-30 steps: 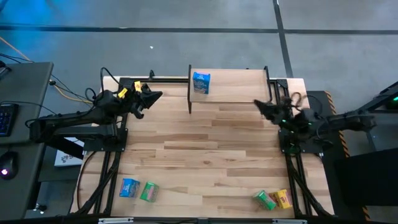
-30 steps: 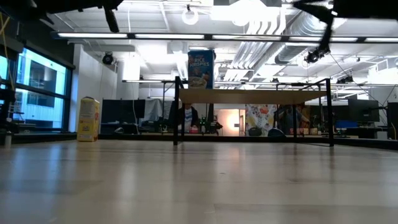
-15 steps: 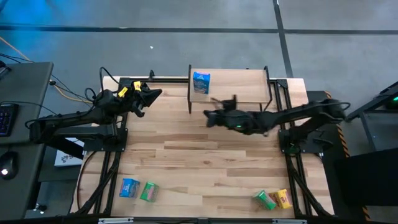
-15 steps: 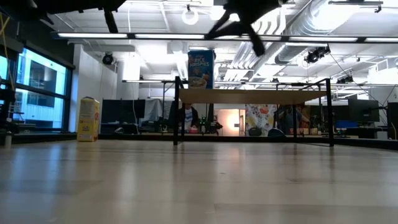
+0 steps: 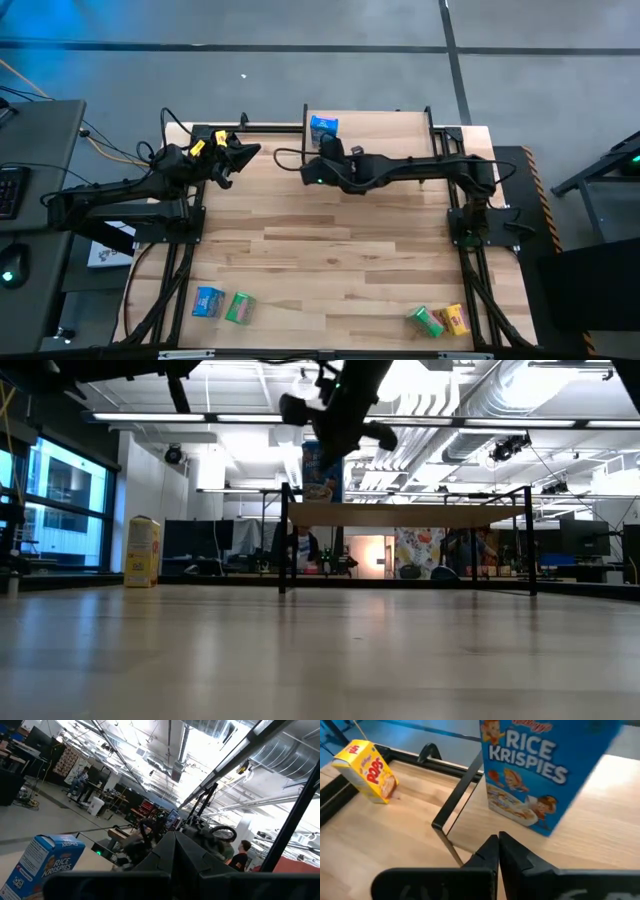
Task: Stack cereal on shelf
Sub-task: Put the top blue cereal box on the shelf, then put the blue cereal box on the shelf
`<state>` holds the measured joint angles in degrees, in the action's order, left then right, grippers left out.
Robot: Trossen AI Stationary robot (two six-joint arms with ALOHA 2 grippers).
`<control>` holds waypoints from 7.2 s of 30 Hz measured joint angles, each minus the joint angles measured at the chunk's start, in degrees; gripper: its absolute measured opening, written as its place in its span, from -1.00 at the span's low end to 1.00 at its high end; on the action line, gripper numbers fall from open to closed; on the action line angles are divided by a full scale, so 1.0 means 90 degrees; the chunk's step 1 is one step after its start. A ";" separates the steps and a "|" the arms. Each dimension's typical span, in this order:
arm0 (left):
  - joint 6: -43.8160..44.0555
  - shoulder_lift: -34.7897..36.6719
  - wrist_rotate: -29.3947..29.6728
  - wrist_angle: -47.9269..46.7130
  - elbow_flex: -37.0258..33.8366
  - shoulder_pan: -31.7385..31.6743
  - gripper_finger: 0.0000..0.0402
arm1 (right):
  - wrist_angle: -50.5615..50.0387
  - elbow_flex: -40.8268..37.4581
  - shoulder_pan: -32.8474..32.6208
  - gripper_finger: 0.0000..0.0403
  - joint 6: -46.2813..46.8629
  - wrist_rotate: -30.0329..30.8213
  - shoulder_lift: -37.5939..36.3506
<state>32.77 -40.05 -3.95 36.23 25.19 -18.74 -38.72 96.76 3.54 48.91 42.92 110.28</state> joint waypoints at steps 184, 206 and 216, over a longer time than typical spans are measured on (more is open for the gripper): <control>0.0170 -0.0005 0.0005 -0.0402 0.0002 0.0002 -1.00 | 0.2402 0.0001 0.1746 -1.00 -0.2423 -0.2195 0.0593; 0.0001 -0.0005 -0.0021 -0.0600 0.0002 0.0000 -1.00 | -0.0063 -0.0009 0.1306 -1.00 -0.4182 -0.2968 -0.0944; -0.0062 -0.0005 -0.0019 -0.0597 0.0002 0.0000 -1.00 | 0.1831 -0.2982 0.0834 -1.00 -0.3351 -0.3794 -0.3616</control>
<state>32.21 -40.10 -4.12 30.86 25.21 -18.74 -22.23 69.93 11.04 18.75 8.78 77.73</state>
